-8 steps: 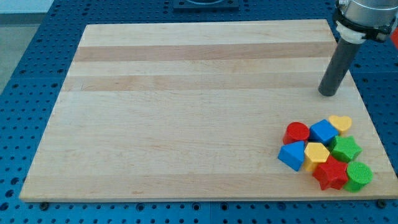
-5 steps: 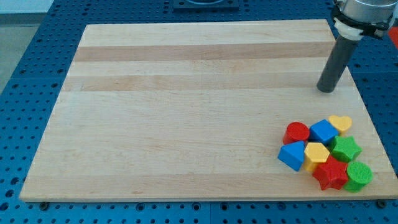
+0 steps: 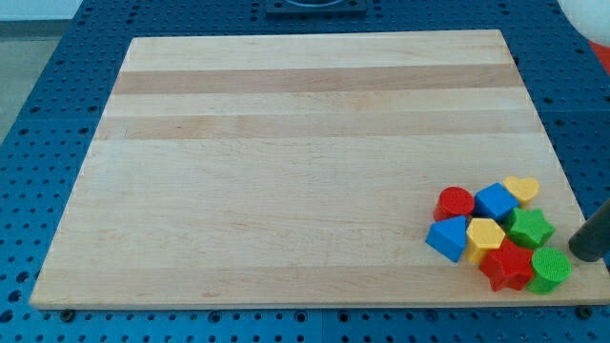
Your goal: Move the line of blocks up a bit
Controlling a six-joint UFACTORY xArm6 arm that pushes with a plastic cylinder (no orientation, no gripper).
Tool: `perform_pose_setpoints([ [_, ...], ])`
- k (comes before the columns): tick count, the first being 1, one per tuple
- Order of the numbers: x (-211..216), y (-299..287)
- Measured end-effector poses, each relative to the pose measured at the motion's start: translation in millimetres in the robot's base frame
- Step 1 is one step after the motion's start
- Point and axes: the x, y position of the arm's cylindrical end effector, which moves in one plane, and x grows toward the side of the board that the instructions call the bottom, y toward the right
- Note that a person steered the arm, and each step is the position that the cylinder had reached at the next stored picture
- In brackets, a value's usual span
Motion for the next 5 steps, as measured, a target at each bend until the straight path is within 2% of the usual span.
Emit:
perform_pose_setpoints([
  [2,8.2,-0.6],
  [3,41.1,-6.0],
  [5,40.6,-6.0],
])
